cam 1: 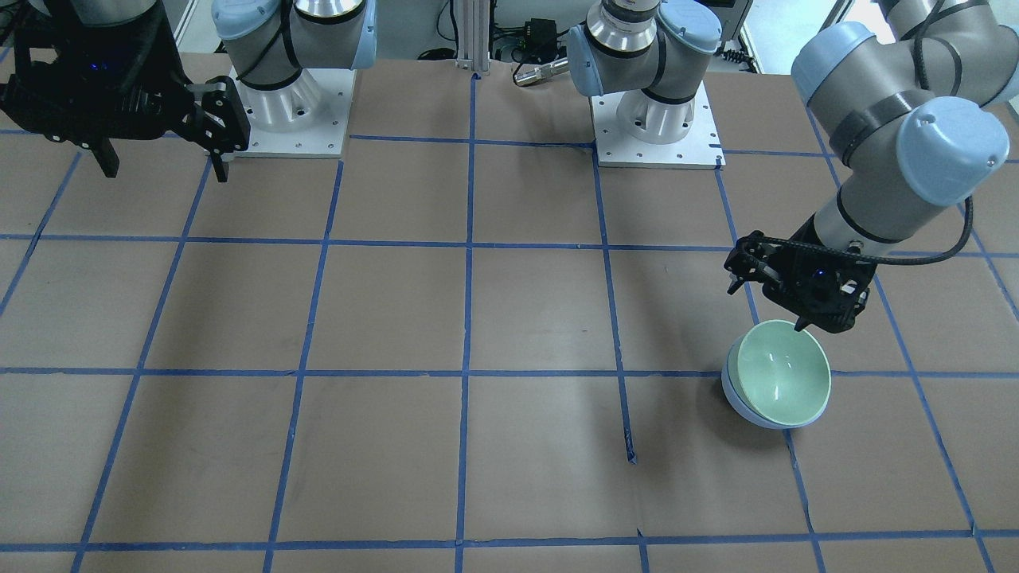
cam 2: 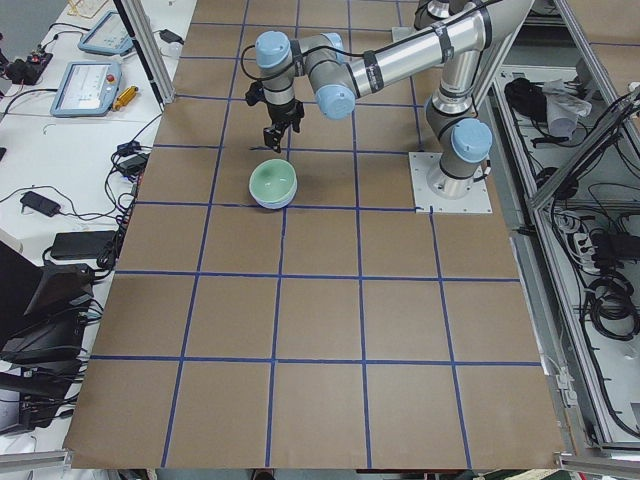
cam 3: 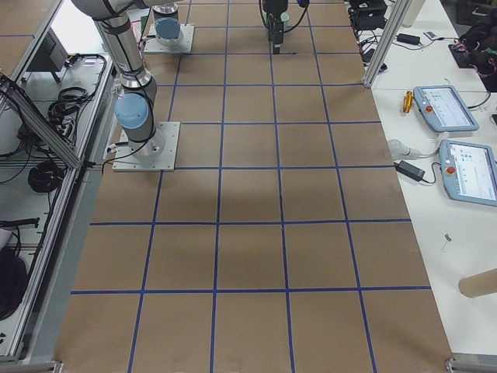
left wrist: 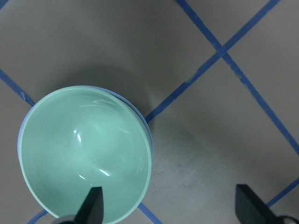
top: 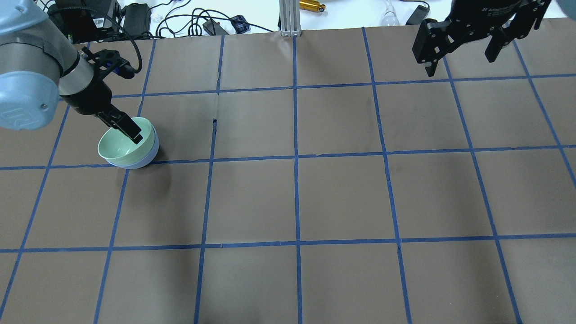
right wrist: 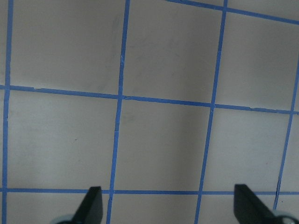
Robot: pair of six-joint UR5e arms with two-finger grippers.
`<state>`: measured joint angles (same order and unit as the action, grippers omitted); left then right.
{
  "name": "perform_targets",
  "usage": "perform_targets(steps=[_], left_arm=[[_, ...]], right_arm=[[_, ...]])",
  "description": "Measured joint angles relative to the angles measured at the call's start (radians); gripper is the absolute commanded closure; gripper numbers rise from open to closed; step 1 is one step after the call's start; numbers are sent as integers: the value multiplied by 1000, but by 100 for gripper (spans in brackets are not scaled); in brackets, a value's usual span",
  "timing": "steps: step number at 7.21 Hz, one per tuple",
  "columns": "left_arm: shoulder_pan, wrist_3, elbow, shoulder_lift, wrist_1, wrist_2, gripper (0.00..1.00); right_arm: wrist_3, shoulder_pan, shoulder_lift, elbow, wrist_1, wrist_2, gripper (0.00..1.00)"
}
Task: Stack green bowl on blue bowl
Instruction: 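Lower the mint-green bowl into the pale blue bowl and release, then raise the open left gripper away from the stacked bowls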
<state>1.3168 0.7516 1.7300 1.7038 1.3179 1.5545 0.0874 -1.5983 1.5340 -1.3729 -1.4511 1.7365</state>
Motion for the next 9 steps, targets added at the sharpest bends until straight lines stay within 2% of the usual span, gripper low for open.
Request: perform_targets(steps=[5,9], left_arm=[[128,-596,-104,-68,176,0,0],[232,-711,-135,-119,273,52,0]], right_arm=[[0,0,0,0,0,0,0],[0,0,0,0,0,0,0]])
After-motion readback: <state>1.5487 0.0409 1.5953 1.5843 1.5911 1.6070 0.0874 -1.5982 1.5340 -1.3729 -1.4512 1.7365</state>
